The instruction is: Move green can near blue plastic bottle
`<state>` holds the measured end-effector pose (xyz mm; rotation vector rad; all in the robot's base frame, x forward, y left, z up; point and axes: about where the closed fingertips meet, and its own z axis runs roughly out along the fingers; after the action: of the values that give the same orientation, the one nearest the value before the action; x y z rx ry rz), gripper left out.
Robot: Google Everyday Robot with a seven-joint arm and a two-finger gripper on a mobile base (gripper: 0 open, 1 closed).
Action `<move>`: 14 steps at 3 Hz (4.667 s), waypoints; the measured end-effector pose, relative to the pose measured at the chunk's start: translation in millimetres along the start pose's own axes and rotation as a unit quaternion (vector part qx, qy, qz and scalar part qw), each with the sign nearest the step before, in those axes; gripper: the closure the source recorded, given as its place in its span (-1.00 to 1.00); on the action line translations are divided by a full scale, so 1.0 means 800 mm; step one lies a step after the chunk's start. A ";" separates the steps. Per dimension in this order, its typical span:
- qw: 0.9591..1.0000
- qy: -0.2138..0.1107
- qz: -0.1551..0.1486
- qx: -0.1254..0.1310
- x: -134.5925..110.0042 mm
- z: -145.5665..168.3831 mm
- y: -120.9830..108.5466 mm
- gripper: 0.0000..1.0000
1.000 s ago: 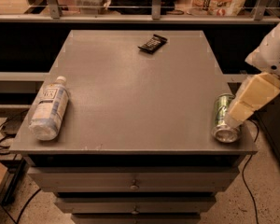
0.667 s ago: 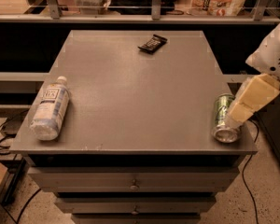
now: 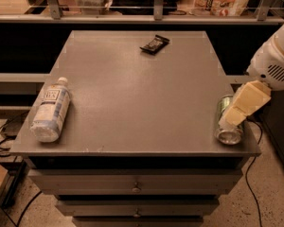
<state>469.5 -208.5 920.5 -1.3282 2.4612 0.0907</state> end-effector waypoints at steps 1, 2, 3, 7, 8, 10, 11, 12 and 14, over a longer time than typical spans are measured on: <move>0.999 0.005 0.050 -0.005 0.012 0.025 -0.013 -1.00; 0.994 0.004 0.101 -0.036 0.024 0.064 -0.010 -0.96; 0.989 0.002 0.130 -0.064 0.030 0.092 -0.002 -0.54; 0.997 -0.072 0.011 -0.026 -0.065 0.021 0.020 1.00; 0.997 -0.078 0.001 -0.027 -0.070 0.018 0.022 1.00; 0.991 -0.121 -0.026 -0.047 -0.118 0.019 0.040 1.00; 0.979 -0.169 -0.053 -0.105 -0.193 0.030 0.072 1.00; 0.960 -0.202 -0.058 -0.183 -0.257 0.051 0.108 1.00; 0.926 -0.219 -0.031 -0.305 -0.353 0.101 0.174 1.00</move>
Offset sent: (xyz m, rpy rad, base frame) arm 0.0132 -0.0106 -0.0725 0.1222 0.1470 -0.2273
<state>519.3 112.7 922.0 -1.4078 2.0635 1.0883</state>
